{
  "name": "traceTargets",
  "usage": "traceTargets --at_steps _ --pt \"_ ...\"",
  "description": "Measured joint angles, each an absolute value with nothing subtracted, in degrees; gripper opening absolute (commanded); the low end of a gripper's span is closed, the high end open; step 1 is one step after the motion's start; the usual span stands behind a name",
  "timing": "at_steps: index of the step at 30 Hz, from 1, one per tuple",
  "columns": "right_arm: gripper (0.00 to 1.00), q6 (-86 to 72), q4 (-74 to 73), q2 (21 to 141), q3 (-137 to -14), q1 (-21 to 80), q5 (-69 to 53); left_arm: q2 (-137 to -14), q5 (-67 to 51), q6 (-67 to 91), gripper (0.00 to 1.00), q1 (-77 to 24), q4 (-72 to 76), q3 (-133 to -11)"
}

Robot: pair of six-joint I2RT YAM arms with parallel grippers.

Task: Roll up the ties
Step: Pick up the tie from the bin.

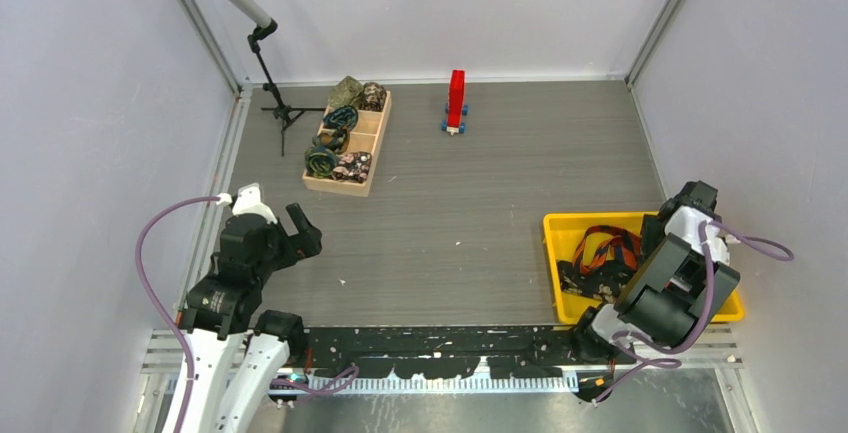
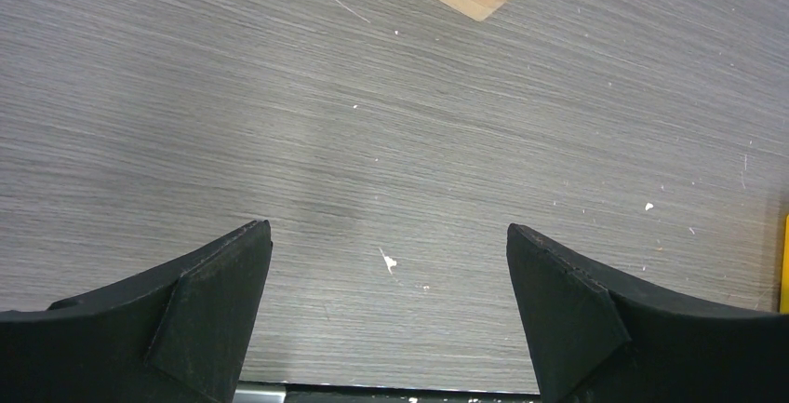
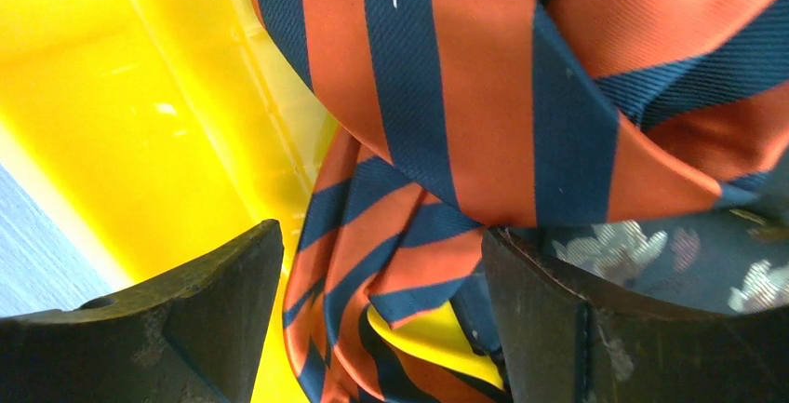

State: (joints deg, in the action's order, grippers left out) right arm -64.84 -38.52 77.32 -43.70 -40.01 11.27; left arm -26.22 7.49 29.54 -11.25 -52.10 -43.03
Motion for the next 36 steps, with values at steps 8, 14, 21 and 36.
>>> traceTargets --at_steps 8,14,21,36 --pt "0.23 -64.29 -34.15 83.94 -44.47 -40.42 10.46 -26.22 7.49 29.54 1.0 -11.25 -52.1 -43.03" --pt "0.0 -63.37 -31.75 85.12 -44.91 -40.91 8.01 -26.24 7.49 29.54 1.0 -11.25 -52.1 -43.03" --pt "0.0 -62.39 -34.2 79.7 -45.21 -40.86 4.89 -26.26 7.49 29.54 1.0 -11.25 -52.1 -43.03" --pt "0.0 -60.36 -47.0 59.18 -66.78 -33.58 6.09 -26.24 7.51 29.54 1.0 -11.25 -52.1 -43.03"
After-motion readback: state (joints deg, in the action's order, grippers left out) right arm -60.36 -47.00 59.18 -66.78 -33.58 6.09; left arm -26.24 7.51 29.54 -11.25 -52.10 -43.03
